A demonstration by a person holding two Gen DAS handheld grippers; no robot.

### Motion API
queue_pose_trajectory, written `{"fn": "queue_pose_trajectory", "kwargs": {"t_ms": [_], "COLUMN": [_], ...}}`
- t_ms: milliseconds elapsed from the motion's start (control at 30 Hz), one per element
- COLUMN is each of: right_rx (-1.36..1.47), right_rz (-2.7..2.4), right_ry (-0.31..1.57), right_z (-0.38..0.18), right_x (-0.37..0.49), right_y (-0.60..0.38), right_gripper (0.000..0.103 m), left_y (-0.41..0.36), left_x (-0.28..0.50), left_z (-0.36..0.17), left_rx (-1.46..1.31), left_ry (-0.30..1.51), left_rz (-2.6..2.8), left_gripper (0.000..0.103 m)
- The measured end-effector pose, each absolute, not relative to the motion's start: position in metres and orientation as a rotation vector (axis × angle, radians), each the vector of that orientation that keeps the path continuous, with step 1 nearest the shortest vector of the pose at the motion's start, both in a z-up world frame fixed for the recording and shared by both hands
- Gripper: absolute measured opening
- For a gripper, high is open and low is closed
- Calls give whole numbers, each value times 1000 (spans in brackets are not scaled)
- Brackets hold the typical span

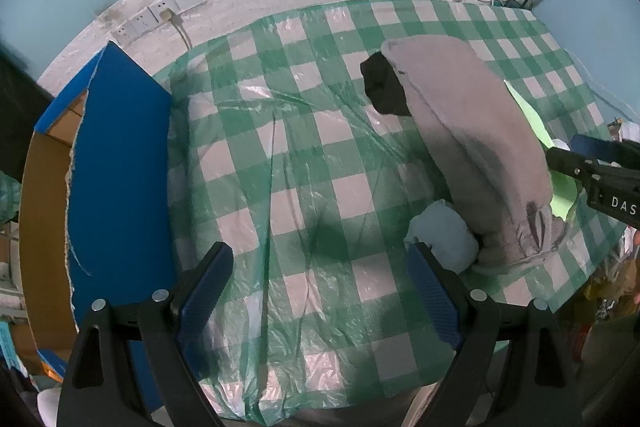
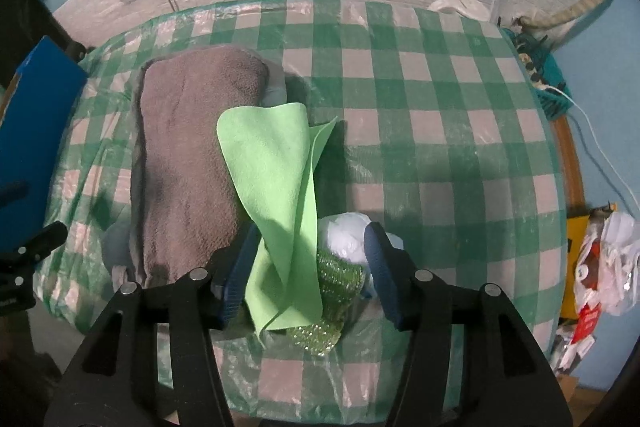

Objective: Organize soft objects
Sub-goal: 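Move both tools toward the pile of grey towel and green cloth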

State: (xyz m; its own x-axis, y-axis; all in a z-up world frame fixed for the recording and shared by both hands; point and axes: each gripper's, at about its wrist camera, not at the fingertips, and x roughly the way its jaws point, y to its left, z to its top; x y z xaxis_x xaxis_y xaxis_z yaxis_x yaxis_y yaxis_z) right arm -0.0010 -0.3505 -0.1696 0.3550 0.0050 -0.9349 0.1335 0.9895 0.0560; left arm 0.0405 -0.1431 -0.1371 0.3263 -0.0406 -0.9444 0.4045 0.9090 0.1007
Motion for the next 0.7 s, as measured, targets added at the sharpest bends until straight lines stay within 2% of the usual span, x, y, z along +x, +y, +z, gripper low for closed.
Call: {"fn": "queue_pose_trajectory", "kwargs": {"t_ms": [233, 300, 367, 467, 700], "right_rx": [125, 107, 85, 43, 5], "right_rz": [-73, -64, -50, -35, -42], "right_ry": [1202, 1199, 1199, 1199, 1195], "right_z": [-179, -180, -180, -181, -179], "right_x": [7, 8, 9, 10, 12], "right_y": [-354, -353, -350, -344, -342], "right_gripper": [56, 53, 44, 38, 37], "left_y": [-147, -148, -149, -151, -171], "left_x": [40, 42, 43, 44, 42], "left_z": [-143, -147, -149, -154, -165], "left_rx": [360, 358, 351, 333, 357], "left_ry": [1218, 1221, 1232, 1246, 1261], "left_rz": [-307, -312, -320, -352, -403], "left_gripper": [90, 90, 90, 90, 90]}}
